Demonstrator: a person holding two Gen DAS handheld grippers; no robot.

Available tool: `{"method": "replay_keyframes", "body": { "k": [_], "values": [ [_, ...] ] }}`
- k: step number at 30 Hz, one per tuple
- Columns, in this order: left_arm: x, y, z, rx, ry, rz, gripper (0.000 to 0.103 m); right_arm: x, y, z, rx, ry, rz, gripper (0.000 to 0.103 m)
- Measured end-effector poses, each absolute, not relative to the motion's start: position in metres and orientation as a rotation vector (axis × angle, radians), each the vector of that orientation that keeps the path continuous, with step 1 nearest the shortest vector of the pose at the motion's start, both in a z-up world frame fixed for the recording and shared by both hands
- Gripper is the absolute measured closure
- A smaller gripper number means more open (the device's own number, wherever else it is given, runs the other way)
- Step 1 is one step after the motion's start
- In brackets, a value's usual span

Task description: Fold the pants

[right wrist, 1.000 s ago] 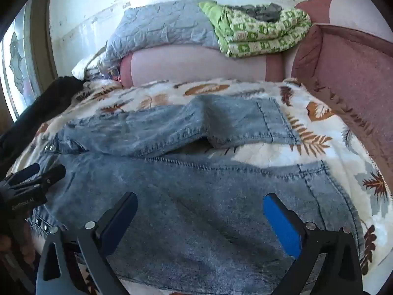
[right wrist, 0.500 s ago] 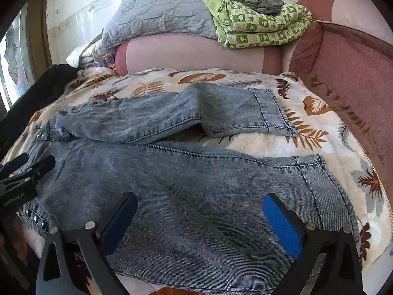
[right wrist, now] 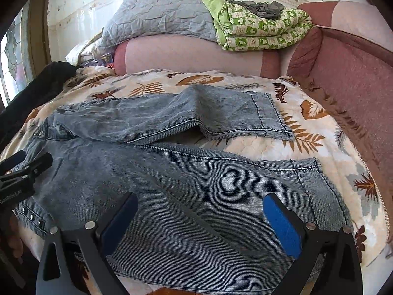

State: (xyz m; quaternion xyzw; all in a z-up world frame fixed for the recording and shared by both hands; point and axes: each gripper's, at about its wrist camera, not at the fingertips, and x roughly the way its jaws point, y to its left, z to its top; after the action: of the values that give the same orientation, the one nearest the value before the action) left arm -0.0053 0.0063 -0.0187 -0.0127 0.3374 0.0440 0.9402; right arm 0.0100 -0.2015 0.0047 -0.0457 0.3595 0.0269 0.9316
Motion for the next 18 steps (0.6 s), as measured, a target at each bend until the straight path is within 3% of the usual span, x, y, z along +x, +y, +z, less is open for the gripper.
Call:
{"method": "replay_keyframes", "body": {
  "k": [18],
  "values": [
    [-0.0037, 0.0066, -0.0205, -0.025, 0.697, 0.094, 0.0, 0.0112, -0.2028, 0.0008, -0.084, 0.755, 0.051, 0.0]
  ]
}}
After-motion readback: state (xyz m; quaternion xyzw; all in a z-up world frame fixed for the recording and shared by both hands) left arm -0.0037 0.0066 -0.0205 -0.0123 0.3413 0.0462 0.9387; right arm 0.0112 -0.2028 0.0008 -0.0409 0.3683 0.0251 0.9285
